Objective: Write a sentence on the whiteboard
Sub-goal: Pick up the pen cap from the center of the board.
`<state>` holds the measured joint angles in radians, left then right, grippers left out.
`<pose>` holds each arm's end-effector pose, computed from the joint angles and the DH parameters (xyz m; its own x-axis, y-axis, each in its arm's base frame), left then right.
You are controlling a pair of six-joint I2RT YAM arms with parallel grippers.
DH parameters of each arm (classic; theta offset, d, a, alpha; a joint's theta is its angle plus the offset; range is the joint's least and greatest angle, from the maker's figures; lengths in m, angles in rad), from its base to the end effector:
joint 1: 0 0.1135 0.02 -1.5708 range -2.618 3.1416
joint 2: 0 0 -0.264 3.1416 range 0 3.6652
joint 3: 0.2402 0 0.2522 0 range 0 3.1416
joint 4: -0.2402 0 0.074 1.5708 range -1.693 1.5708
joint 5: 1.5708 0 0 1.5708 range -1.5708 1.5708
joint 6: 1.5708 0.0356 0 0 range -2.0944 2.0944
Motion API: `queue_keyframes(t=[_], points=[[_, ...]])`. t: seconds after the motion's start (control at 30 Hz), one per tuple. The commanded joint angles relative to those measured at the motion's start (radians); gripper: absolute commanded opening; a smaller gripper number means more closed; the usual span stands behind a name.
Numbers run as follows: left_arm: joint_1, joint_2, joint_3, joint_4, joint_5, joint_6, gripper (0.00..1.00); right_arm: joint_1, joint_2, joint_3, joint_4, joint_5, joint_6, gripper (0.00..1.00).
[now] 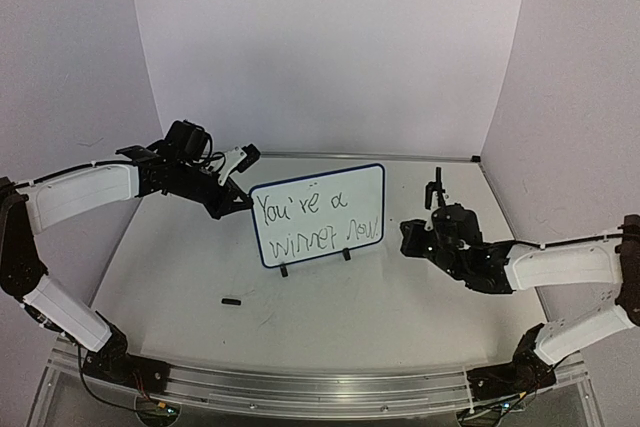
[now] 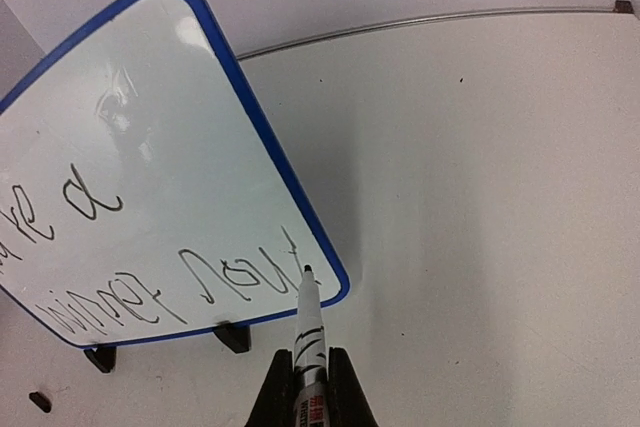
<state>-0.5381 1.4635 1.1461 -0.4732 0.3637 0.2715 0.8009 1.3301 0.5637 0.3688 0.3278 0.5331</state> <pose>0.2671 -0.1742 0.2803 -0.4019 0.5318 -0.7455 0.8321 0.5519 -0.0549 0.1993 0.1891 0.2015 -0.4726 0.2038 -0.8574 -0.2705 0.8924 0.3612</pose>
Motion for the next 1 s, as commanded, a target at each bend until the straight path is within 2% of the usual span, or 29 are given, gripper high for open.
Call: queue_keyframes(t=[0.0,0.73,0.87,0.97], points=[[0.003,0.020,0.010,-0.081,-0.076,0.019,0.00,-0.006,-0.089,-0.013,-0.125,0.071,-0.004,0.00],[0.027,-0.062,-0.003,-0.109,-0.052,-0.021,0.01,-0.005,-0.090,0.011,-0.145,0.072,-0.002,0.00],[0.028,-0.064,-0.001,-0.121,-0.097,-0.047,0.17,-0.006,-0.091,0.020,-0.145,0.051,-0.021,0.00],[0.027,-0.076,-0.006,-0.117,-0.131,-0.073,0.38,-0.006,-0.094,0.030,-0.147,0.027,-0.039,0.00]])
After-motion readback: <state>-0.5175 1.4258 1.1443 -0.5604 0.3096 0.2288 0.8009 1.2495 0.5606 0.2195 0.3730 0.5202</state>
